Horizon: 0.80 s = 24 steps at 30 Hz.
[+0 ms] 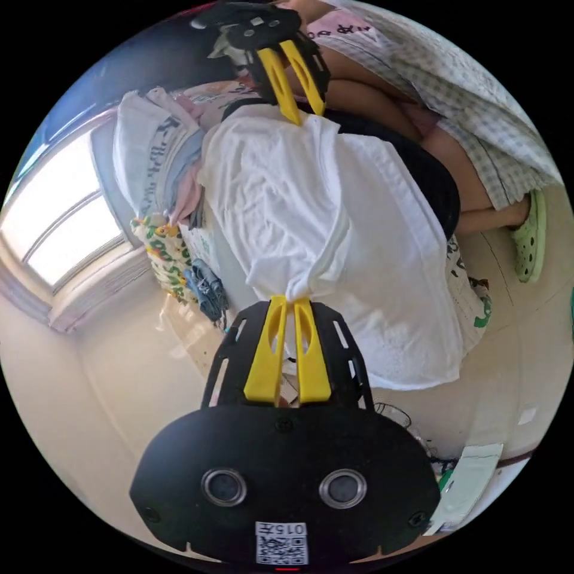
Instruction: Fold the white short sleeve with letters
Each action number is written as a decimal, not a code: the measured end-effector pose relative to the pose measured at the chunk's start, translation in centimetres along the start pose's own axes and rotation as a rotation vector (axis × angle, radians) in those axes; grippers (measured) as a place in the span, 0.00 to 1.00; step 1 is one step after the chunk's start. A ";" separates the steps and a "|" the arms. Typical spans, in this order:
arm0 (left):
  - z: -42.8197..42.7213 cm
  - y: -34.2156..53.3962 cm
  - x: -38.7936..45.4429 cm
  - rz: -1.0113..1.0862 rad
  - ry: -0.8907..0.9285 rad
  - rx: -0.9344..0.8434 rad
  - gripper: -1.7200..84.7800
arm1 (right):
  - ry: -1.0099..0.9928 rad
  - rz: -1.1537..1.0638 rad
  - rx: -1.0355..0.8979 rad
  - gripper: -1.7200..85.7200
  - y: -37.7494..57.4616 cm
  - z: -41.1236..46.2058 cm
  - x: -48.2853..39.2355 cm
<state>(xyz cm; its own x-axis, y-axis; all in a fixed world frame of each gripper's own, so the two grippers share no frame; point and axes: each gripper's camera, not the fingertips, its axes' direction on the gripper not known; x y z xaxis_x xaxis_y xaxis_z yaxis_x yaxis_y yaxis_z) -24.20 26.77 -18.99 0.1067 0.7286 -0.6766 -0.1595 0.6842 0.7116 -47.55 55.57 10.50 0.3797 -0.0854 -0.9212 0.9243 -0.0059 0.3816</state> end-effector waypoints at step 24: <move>-29.5 16.5 -2.1 -1.837 -1.005 0.873 0.01 | 0.152 0.765 1.359 0.02 -21.3 -40.7 15.8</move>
<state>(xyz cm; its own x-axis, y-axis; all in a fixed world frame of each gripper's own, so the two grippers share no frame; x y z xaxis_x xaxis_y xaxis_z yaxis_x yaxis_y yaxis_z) -55.98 35.54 -11.40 -0.0682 -0.9124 -0.4035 0.9551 0.0571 -0.2906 -59.70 94.87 -15.33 0.8023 -0.3911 -0.4509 -0.1757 -0.8767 0.4479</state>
